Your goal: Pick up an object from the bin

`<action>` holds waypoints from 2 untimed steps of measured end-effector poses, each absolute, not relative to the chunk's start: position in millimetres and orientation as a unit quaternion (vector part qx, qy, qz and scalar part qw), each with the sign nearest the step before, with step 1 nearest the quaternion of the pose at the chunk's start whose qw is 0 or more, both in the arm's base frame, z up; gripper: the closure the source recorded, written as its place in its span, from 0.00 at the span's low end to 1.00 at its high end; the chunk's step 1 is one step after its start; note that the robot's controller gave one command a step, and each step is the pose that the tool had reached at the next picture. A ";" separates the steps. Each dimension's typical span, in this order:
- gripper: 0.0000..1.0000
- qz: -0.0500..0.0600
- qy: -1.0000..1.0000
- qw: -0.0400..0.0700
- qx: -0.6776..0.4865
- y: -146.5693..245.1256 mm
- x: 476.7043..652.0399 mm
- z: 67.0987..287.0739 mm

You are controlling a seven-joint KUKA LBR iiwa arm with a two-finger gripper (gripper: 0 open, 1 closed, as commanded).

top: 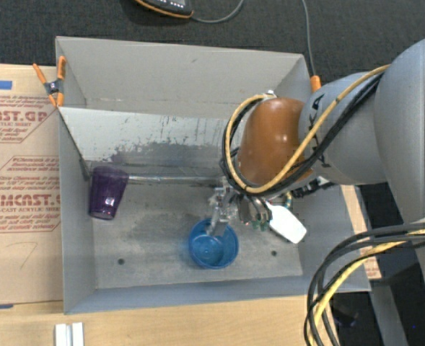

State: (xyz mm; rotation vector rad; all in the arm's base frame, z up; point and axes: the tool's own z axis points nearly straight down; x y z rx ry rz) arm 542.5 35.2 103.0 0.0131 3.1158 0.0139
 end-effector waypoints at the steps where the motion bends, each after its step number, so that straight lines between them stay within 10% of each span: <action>1: 1.00 0.005 1.000 0.013 0.004 35.2 542.5 103.0; 2: 1.00 0.005 1.000 0.013 0.004 35.2 542.5 103.0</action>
Offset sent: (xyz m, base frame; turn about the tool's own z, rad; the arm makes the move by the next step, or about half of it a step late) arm 0.0000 0.0000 0.0000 0.0000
